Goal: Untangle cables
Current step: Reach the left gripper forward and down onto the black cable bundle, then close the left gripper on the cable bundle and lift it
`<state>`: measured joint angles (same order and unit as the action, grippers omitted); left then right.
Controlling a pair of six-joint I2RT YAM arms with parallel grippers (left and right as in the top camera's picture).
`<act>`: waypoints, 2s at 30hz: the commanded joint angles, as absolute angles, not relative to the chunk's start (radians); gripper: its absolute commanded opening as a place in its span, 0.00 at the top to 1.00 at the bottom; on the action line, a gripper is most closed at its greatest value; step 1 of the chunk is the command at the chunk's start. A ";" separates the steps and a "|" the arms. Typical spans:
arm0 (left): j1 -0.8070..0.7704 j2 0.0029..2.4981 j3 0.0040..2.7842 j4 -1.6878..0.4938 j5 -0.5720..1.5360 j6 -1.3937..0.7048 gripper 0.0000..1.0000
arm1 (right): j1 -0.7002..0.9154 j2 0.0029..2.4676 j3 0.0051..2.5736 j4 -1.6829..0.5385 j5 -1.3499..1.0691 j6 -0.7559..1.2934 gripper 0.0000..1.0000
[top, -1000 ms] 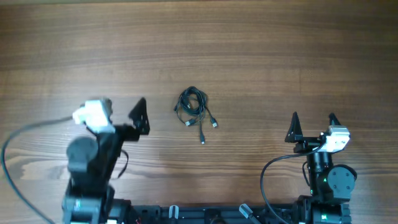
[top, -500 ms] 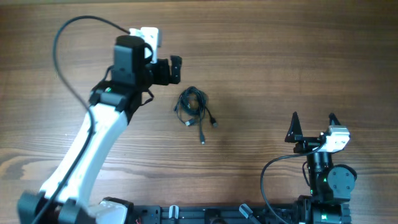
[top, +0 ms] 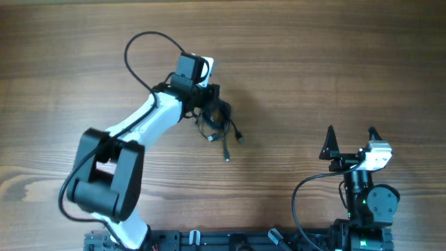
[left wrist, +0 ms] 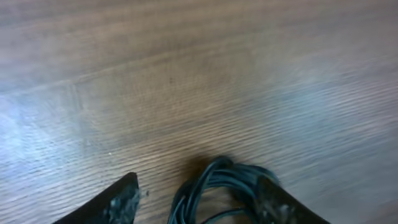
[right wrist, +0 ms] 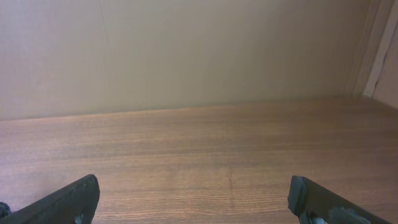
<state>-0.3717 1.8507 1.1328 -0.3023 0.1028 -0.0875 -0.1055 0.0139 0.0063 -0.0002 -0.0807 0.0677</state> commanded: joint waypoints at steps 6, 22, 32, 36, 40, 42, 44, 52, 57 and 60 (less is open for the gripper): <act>-0.375 1.919 1.145 -0.342 0.051 -0.082 0.63 | -0.101 0.007 0.005 0.002 -0.067 0.080 0.00; -0.374 1.918 1.099 -0.481 0.051 -0.706 0.96 | -0.101 0.007 0.005 0.002 -0.067 0.080 0.00; -0.352 1.901 1.121 -0.614 0.272 -0.781 0.00 | -0.101 0.007 0.005 0.002 -0.067 0.080 0.00; -0.331 1.875 1.139 -0.616 0.173 -0.604 0.20 | -0.101 0.007 0.005 0.002 -0.067 0.080 0.00; -0.332 1.877 1.139 -0.587 0.136 -0.364 0.36 | -0.101 0.007 0.005 0.002 -0.067 0.080 0.00; -0.332 1.877 1.139 -0.587 0.136 -0.372 0.40 | -0.101 0.007 0.005 0.002 -0.067 0.080 0.00; -0.336 1.878 1.139 -0.584 0.136 -0.410 0.45 | -0.101 0.007 0.005 0.002 -0.067 0.080 0.00; -0.336 1.877 1.139 -0.558 0.136 -0.480 0.96 | -0.101 0.007 0.005 0.002 -0.067 0.080 0.01; -0.335 1.783 1.139 -0.618 0.136 -0.478 0.96 | -0.101 0.007 0.005 0.002 -0.067 0.080 0.00; -0.336 1.644 1.139 -0.701 0.130 -0.429 0.96 | -0.101 0.007 0.005 0.002 -0.067 0.080 0.00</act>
<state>-0.3347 1.8080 1.1362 -0.6460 0.1425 -0.4751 -0.1055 0.0139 0.0063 -0.0006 -0.0807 0.0677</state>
